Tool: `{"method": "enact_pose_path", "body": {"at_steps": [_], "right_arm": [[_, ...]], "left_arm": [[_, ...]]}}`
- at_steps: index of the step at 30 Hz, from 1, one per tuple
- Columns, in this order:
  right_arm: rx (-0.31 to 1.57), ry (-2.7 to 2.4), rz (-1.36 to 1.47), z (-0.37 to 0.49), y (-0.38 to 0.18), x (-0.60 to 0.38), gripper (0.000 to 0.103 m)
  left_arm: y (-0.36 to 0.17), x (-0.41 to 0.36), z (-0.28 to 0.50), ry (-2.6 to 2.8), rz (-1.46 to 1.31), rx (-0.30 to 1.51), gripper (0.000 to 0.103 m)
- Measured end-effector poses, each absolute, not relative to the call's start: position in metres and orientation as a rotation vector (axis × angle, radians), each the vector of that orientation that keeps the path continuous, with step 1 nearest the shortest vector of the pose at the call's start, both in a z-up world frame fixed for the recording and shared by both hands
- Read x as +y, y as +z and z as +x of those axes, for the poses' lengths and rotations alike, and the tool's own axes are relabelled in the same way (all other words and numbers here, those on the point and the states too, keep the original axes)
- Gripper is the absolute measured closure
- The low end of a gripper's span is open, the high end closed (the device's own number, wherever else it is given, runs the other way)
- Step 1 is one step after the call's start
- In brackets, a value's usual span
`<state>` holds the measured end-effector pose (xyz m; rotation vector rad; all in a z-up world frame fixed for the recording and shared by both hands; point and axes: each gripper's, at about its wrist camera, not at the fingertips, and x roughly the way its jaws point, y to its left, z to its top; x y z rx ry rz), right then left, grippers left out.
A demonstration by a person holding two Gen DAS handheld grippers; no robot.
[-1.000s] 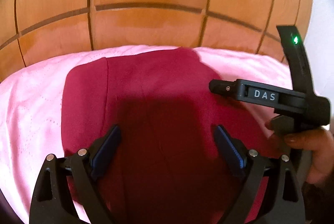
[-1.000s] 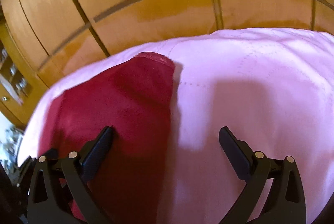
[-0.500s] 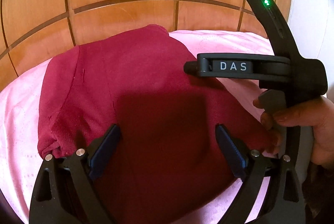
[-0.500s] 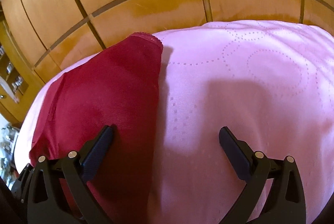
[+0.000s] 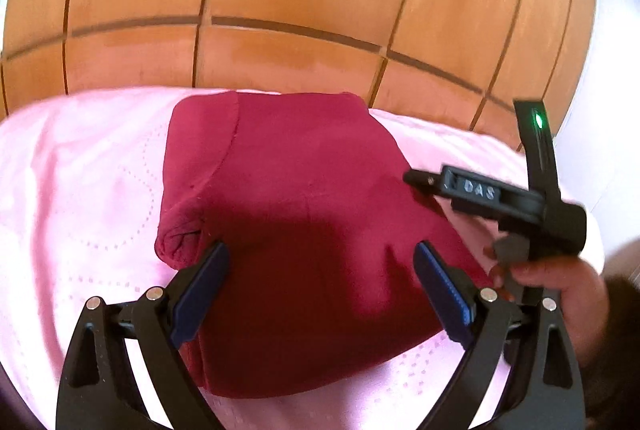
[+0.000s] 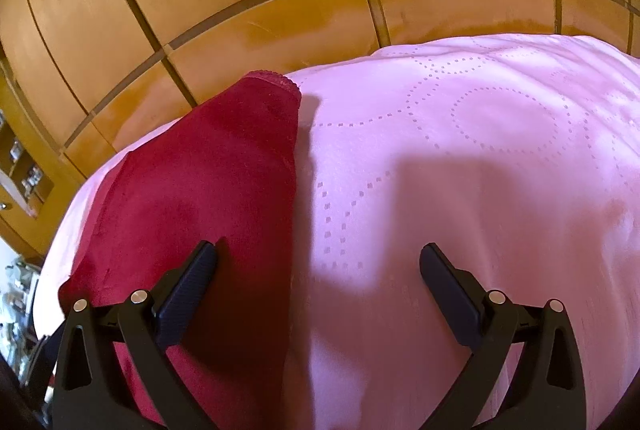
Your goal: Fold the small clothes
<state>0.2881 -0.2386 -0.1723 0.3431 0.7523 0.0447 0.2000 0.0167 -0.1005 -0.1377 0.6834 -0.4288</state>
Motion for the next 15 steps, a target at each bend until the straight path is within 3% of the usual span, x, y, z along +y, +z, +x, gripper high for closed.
{"method": "enact_pose_path", "body": {"at_steps": [15], "right_arm": [[0.755, 0.068, 0.312, 0.262, -0.161, -0.239, 0.004]], "left_arm": [[-0.081, 0.049, 0.210, -0.359, -0.285, 0.637, 0.010]]}}
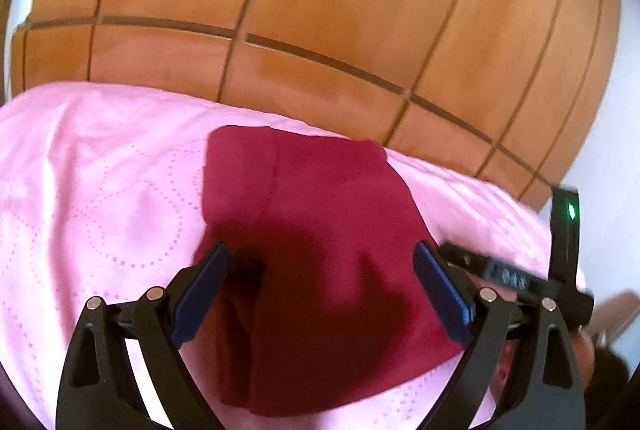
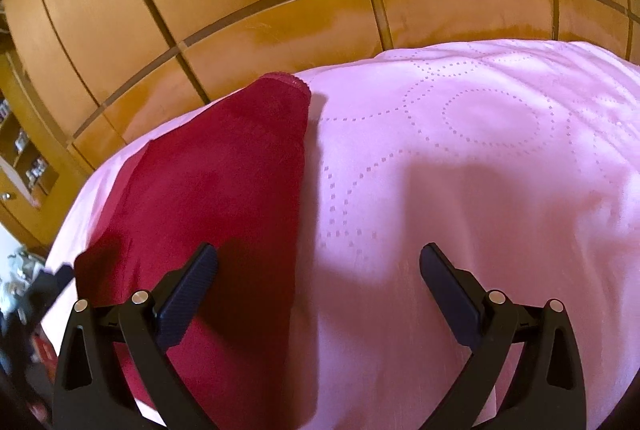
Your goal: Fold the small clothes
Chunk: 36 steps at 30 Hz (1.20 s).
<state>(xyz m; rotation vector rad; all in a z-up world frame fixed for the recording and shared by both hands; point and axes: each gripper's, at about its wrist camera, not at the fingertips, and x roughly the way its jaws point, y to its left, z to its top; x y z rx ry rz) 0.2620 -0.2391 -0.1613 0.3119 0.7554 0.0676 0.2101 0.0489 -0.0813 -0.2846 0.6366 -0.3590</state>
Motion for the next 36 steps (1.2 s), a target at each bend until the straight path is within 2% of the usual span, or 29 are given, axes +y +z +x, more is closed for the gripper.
{"method": "enact_pose_path", "body": {"at_steps": [4, 6, 8, 10, 14, 19, 21, 26, 36], "right_arm": [[0.744, 0.071, 0.284, 0.259, -0.167, -0.238, 0.004], [0.739, 0.076, 0.297, 0.258, -0.172, -0.239, 0.004], [0.733, 0.089, 0.303, 0.258, -0.174, -0.240, 0.004], [0.731, 0.102, 0.311, 0.258, -0.178, -0.241, 0.004], [0.740, 0.124, 0.351, 0.259, -0.181, -0.244, 0.004], [0.723, 0.152, 0.376, 0.254, -0.176, -0.245, 0.004], [0.722, 0.207, 0.381, 0.252, -0.175, -0.242, 0.007], [0.757, 0.302, 0.400, 0.259, -0.176, -0.232, 0.017], [0.842, 0.431, 0.482, 0.286, -0.188, -0.231, 0.017]], "left_arm": [[-0.097, 0.058, 0.232, -0.239, -0.253, 0.725, 0.012], [-0.116, 0.061, 0.248, -0.168, -0.197, 0.811, 0.017], [-0.138, 0.070, 0.257, -0.190, -0.240, 0.885, 0.014], [-0.149, 0.083, 0.257, -0.228, -0.345, 0.878, 0.012], [-0.146, 0.080, 0.251, -0.232, -0.327, 0.865, 0.012], [-0.143, 0.091, 0.245, -0.304, -0.463, 0.859, 0.009], [-0.142, 0.089, 0.245, -0.338, -0.491, 0.866, 0.008], [-0.145, 0.082, 0.256, -0.384, -0.495, 0.904, 0.008], [-0.144, 0.064, 0.271, -0.381, -0.372, 0.927, 0.009]]}}
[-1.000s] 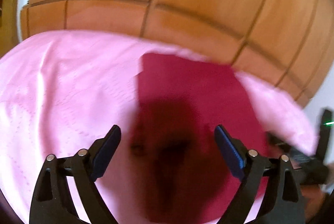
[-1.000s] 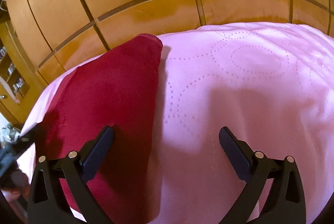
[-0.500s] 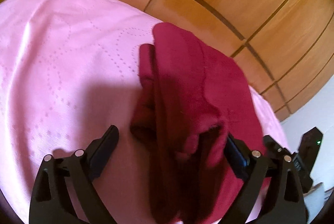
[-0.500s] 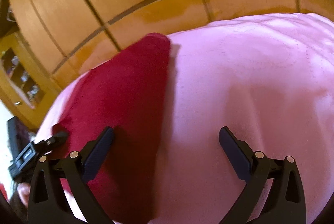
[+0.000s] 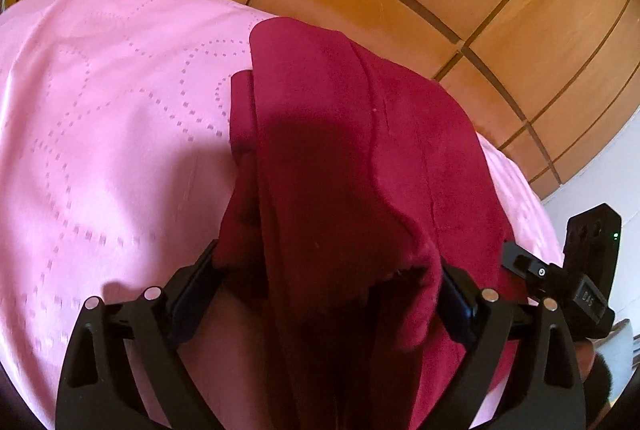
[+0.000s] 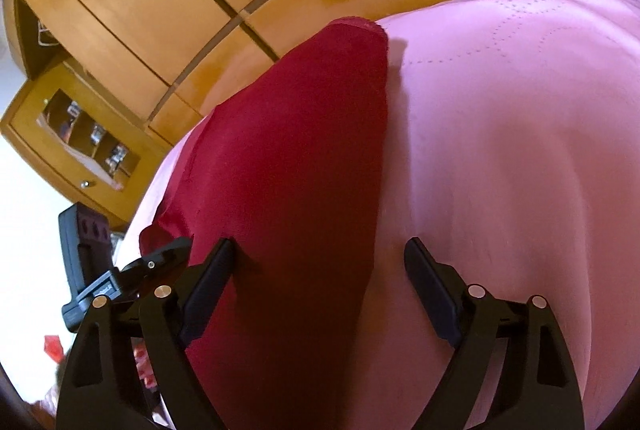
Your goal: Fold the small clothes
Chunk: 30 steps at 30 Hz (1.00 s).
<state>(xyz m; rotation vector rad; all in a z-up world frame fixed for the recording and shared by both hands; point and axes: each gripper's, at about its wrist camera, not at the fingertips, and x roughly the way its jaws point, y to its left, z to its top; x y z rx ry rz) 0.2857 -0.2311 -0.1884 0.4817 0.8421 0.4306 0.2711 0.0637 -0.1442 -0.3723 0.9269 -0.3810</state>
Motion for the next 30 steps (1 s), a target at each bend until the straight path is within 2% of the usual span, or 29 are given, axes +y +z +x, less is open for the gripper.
{"method": "enact_pose_path", "body": {"at_steps": [19, 30], "right_arm": [[0.802, 0.495, 0.490, 0.300, -0.192, -0.223, 0.017], [0.787, 0.503, 0.492, 0.301, -0.191, -0.224, 0.017]], "left_arm": [[-0.146, 0.055, 0.276, -0.340, -0.287, 0.885, 0.009], [-0.145, 0.056, 0.270, -0.324, -0.262, 0.865, 0.015]]}}
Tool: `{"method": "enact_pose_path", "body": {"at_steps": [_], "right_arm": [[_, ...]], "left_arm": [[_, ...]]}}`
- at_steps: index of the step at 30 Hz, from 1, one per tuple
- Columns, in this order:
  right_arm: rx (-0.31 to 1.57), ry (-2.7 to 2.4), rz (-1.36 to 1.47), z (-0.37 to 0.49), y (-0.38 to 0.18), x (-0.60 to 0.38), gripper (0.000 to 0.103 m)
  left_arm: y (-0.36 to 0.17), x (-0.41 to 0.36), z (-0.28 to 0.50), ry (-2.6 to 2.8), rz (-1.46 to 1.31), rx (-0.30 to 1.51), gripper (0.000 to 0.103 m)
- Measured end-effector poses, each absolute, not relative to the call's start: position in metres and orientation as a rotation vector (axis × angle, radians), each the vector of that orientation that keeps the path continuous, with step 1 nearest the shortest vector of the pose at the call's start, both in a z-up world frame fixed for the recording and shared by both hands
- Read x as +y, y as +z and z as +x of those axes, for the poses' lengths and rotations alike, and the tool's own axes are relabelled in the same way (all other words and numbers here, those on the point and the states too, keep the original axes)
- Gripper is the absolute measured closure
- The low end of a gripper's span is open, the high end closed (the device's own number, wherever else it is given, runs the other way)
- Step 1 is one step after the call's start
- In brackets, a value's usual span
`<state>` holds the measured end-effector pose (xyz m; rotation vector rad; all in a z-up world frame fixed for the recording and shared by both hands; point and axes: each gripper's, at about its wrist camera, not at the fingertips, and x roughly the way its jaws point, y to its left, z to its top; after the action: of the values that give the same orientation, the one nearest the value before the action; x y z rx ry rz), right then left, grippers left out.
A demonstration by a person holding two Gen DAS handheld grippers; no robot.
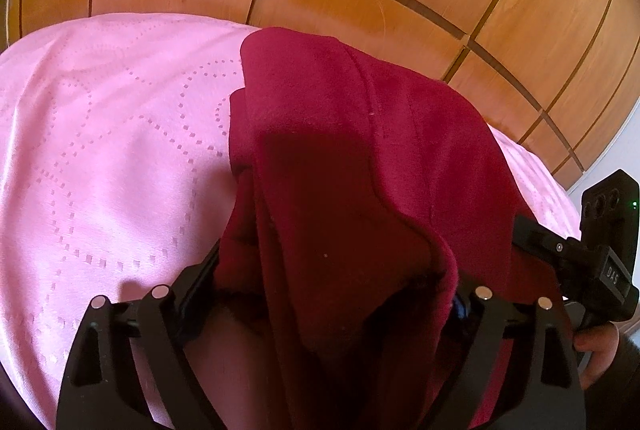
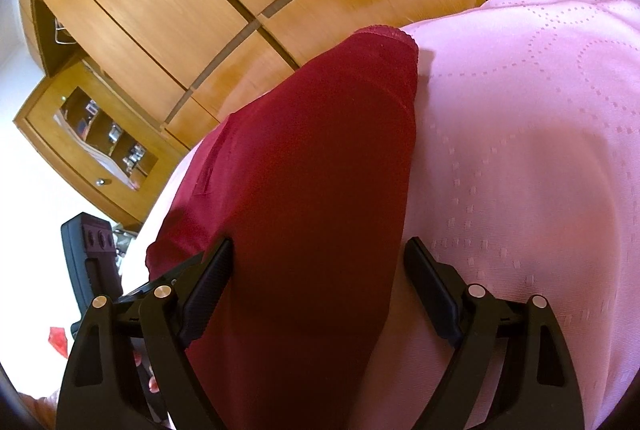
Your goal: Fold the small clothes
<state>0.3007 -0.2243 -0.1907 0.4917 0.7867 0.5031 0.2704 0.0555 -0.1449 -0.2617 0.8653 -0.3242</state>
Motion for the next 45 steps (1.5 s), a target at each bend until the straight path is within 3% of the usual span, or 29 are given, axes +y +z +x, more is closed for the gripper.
{"method": "enact_pose_path", "body": {"at_steps": [5, 6, 9, 20, 31, 45], "right_arm": [[0.780, 0.512, 0.495, 0.303, -0.191, -0.224, 0.017], [0.775, 0.520, 0.499, 0.302, -0.191, -0.225, 0.021], [0.762, 0.554, 0.519, 0.302, -0.192, -0.227, 0.029], [0.728, 0.562, 0.495, 0.296, -0.183, -0.224, 0.040], [0.634, 0.528, 0.355, 0.250, -0.154, -0.225, 0.043], [0.522, 0.346, 0.326, 0.208, -0.135, -0.308, 0.043]], "left_arm": [[-0.142, 0.054, 0.268, -0.323, -0.241, 0.858, 0.021], [-0.141, 0.053, 0.267, -0.324, -0.234, 0.855, 0.022], [-0.137, 0.048, 0.265, -0.328, -0.206, 0.843, 0.031], [-0.119, 0.031, 0.255, -0.305, -0.129, 0.829, 0.060], [-0.105, 0.010, 0.224, -0.313, -0.116, 0.798, 0.065], [-0.086, -0.095, 0.223, -0.502, 0.000, 0.758, 0.065]]}}
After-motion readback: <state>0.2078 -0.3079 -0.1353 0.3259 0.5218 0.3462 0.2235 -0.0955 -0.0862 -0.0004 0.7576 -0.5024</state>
